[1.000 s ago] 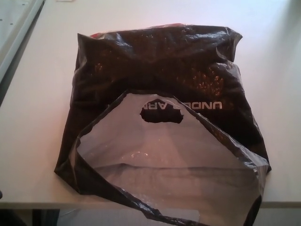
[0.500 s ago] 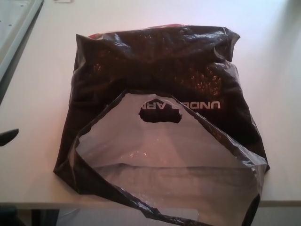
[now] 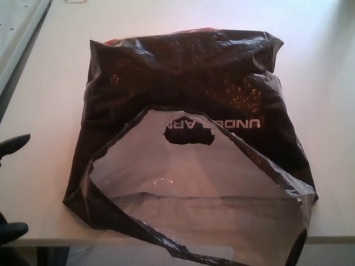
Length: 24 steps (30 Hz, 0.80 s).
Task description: A plastic bag is kept infront of the robot in the middle of the desk and the robot uses both its hands to grab it from the top and lifts it up and then releases it.
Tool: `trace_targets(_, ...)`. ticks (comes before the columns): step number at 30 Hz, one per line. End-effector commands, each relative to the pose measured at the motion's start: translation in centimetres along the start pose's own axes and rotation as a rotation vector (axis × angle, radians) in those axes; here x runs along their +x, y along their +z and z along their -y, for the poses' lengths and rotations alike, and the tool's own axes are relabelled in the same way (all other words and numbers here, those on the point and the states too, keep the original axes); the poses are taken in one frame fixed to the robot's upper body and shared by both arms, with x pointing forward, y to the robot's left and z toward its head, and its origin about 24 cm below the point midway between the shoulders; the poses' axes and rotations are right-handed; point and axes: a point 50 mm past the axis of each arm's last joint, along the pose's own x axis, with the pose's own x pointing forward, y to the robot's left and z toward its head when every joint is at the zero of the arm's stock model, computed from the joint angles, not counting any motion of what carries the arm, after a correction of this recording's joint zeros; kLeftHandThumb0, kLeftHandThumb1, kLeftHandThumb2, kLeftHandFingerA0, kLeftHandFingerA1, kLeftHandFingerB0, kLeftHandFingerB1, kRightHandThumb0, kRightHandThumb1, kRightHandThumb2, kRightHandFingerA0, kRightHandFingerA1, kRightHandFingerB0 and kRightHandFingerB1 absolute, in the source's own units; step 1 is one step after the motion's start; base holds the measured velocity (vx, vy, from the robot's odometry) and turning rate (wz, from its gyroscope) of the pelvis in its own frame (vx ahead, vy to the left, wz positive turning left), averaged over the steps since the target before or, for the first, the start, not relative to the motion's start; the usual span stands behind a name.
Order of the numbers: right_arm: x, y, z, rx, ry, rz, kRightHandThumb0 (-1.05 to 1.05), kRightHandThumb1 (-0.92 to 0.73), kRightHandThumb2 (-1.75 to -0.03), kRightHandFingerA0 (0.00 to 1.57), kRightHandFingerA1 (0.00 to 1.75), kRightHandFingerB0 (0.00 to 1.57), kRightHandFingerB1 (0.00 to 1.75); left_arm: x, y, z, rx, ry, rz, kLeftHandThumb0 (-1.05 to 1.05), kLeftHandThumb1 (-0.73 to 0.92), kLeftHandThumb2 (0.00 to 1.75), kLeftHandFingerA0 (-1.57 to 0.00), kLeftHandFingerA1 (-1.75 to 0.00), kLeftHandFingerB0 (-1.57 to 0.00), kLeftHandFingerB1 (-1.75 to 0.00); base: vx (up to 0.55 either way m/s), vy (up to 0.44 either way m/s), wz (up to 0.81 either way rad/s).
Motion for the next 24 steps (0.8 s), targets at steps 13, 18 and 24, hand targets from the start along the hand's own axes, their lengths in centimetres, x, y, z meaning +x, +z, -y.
trace_targets(13,1.8,0.8,-3.7,0.003,-0.072,0.180,-0.65,-0.47,-0.56,0.28,0.49,0.00,0.14,2.6,-0.3,-0.5,0.034,0.016,-0.023,-0.64,0.36,0.71,-0.28,-0.43,-0.16,-0.36,0.00,0.000,0.00)
trace_targets(18,1.7,0.2,-5.9,0.243,-0.007,0.092,-0.62,-0.53,-0.66,0.05,0.39,0.00,0.02,2.6,-0.6,0.1,0.038,-0.016,-0.053,-0.61,0.35,0.69,-0.30,-0.43,-0.21,-0.37,0.00,0.000,0.00)
trace_targets(24,1.7,-0.2,-7.7,0.345,0.024,0.028,-0.74,-0.43,-0.80,0.00,0.43,0.00,0.15,1.7,-1.6,2.1,0.024,-0.051,-0.104,-0.63,0.36,0.70,-0.29,-0.42,-0.20,-0.37,0.00,0.000,0.00)
